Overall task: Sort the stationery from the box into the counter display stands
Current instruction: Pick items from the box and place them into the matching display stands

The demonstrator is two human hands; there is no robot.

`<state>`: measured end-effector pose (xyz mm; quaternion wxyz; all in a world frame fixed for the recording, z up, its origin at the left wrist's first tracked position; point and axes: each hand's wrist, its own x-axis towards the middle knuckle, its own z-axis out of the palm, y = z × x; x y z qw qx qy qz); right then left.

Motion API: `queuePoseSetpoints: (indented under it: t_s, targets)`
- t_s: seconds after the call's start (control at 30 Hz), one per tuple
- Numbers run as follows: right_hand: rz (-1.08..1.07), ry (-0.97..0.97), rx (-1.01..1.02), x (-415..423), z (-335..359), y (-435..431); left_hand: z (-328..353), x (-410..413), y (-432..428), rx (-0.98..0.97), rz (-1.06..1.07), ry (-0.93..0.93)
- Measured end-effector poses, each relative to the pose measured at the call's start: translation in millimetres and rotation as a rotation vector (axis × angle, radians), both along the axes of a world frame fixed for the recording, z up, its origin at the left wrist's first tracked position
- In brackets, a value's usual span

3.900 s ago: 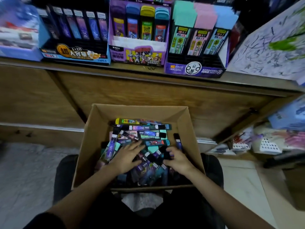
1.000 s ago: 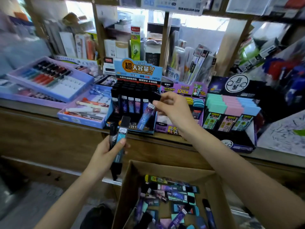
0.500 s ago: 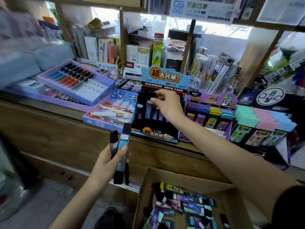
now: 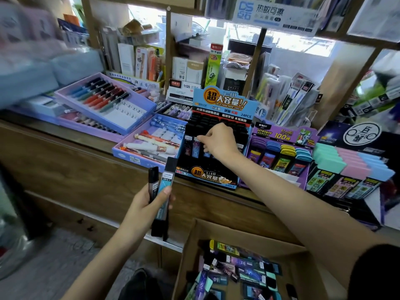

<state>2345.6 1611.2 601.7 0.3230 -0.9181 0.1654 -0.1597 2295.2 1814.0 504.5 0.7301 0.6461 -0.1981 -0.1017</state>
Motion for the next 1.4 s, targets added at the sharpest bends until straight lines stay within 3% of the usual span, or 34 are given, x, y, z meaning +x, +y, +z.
queuePoseSetpoints:
  t_s: [0.1,0.23,0.3,0.67,0.73,0.87,1.1,1.4]
  targets:
    - [0.047,-0.049,-0.032,-20.2,-0.3,6.5,1.9,-0.1,-2.6,-0.007,-0.003,0.001]
    - [0.307,0.043,0.468,-60.6,-6.7,28.2,5.9,-2.0,-12.4,-0.033,-0.036,0.015]
    - [0.347,0.087,0.532,-70.0,-14.9,35.0,8.3,-3.7,-17.6,-0.035,-0.059,0.014]
    - [0.152,-0.121,0.835,-65.3,5.9,-8.9,9.7,-3.5,-27.8,-0.079,-0.029,0.103]
    - [0.109,-0.211,0.792,-59.8,16.9,-23.6,11.5,-0.6,-25.7,-0.065,-0.009,0.084]
    - [0.03,-0.313,0.49,-41.0,21.4,-39.3,12.5,3.0,-20.8,-0.021,0.014,0.051]
    - [0.072,-0.248,0.166,-23.2,1.6,-35.3,10.6,4.7,-16.0,0.006,0.038,0.06]
    - [0.071,-0.208,0.173,-14.7,-9.7,-29.7,8.7,4.7,-17.8,0.012,0.031,0.091]
